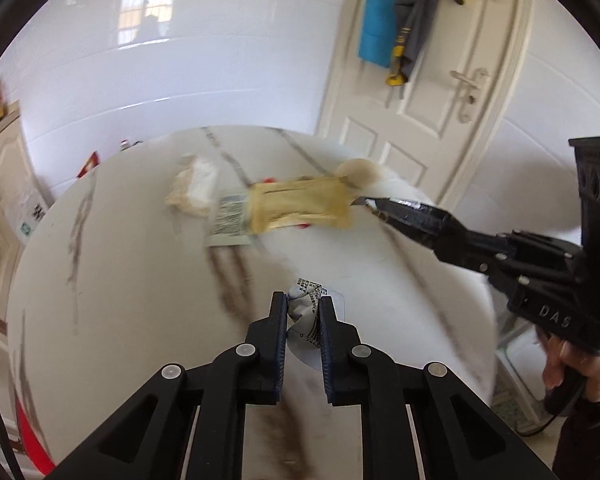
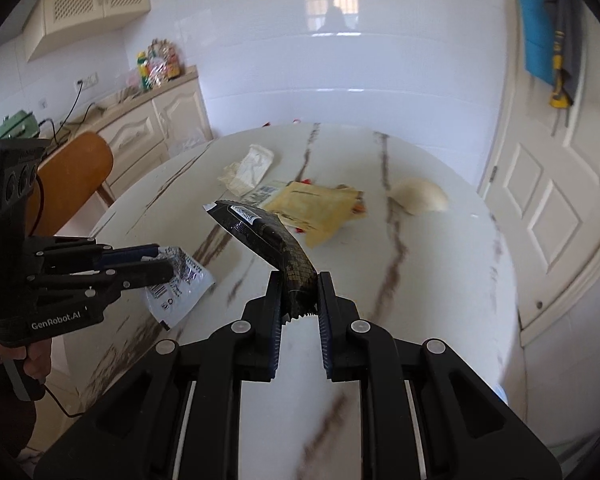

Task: Collect trash
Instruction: 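Carry the receipt and black wrapper to the blue bucket and release both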

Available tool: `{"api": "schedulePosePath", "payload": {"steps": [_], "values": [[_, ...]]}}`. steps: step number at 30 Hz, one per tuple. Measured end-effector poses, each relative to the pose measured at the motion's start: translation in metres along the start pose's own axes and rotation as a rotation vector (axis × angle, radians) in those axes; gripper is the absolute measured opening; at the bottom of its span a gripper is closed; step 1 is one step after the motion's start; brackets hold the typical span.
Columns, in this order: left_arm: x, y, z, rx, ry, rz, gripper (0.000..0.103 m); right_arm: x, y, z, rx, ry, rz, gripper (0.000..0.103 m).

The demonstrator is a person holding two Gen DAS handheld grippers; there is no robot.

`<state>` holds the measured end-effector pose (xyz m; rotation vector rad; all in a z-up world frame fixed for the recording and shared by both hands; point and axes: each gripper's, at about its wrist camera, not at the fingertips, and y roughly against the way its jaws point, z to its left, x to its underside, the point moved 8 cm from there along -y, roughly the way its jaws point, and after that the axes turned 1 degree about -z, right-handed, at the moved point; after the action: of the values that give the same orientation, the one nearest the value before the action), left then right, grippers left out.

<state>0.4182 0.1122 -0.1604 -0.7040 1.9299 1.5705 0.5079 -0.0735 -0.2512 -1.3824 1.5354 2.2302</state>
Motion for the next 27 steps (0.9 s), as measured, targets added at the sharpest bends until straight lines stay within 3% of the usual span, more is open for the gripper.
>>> {"api": "schedulePosePath", "payload": {"steps": [9,15,21,27], "values": [[-0.012,-0.002,-0.107,0.084,-0.142,-0.019,0.011,0.027,0.072,-0.061,0.059,-0.098,-0.077,0.015],[-0.02,-0.025,-0.196,0.155,-0.239,-0.008,0.011,0.06,0.126,-0.119,0.127,-0.189,-0.138,0.015],[-0.015,-0.086,-0.279,0.205,-0.342,0.051,0.011,0.107,0.161,-0.198,0.216,-0.315,-0.156,0.015],[-0.009,-0.191,-0.345,0.211,-0.424,0.143,0.011,0.162,0.162,-0.276,0.274,-0.434,-0.117,0.015]]}}
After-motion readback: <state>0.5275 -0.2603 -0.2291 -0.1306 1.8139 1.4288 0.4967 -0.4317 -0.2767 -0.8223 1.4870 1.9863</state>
